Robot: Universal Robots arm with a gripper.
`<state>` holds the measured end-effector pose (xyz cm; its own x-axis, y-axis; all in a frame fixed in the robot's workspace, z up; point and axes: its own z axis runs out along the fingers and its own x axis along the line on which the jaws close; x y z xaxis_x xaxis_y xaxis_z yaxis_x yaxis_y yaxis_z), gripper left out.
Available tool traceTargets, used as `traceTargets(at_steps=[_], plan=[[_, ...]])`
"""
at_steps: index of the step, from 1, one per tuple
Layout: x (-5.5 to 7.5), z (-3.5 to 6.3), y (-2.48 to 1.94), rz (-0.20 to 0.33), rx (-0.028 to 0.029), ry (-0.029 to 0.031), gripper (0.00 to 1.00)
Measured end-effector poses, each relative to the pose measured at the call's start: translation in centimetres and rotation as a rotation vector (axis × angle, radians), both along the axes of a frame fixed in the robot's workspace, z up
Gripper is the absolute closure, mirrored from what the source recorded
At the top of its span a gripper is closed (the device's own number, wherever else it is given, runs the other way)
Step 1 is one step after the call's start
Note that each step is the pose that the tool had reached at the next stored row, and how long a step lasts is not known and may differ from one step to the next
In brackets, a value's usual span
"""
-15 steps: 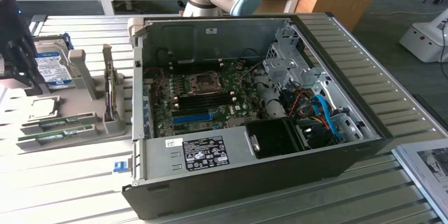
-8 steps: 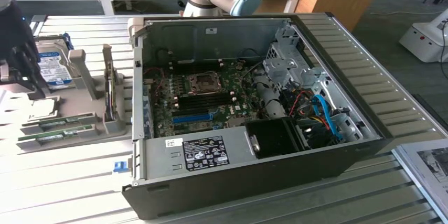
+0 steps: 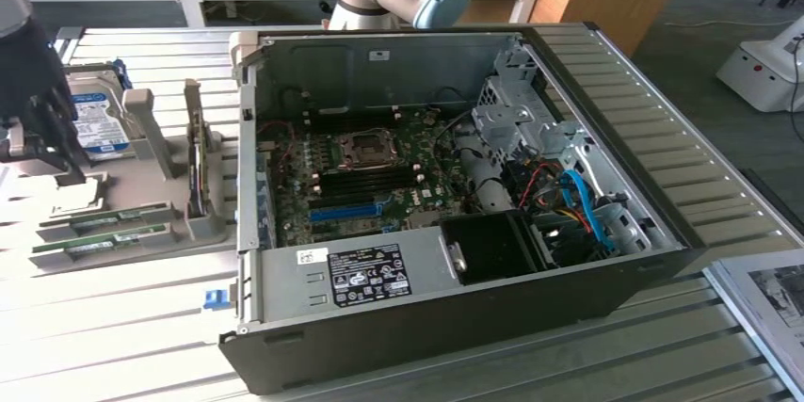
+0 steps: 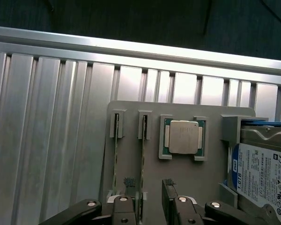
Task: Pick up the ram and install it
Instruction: 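Pick up the ram and move it above insertion slot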
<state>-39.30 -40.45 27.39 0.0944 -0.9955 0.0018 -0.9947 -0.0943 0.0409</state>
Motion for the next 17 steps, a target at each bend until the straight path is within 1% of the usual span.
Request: traceTargets(at_steps=[17], plan=[[0.0, -2.24, 0.0, 0.0, -0.0044, 0.0, 0.64]])
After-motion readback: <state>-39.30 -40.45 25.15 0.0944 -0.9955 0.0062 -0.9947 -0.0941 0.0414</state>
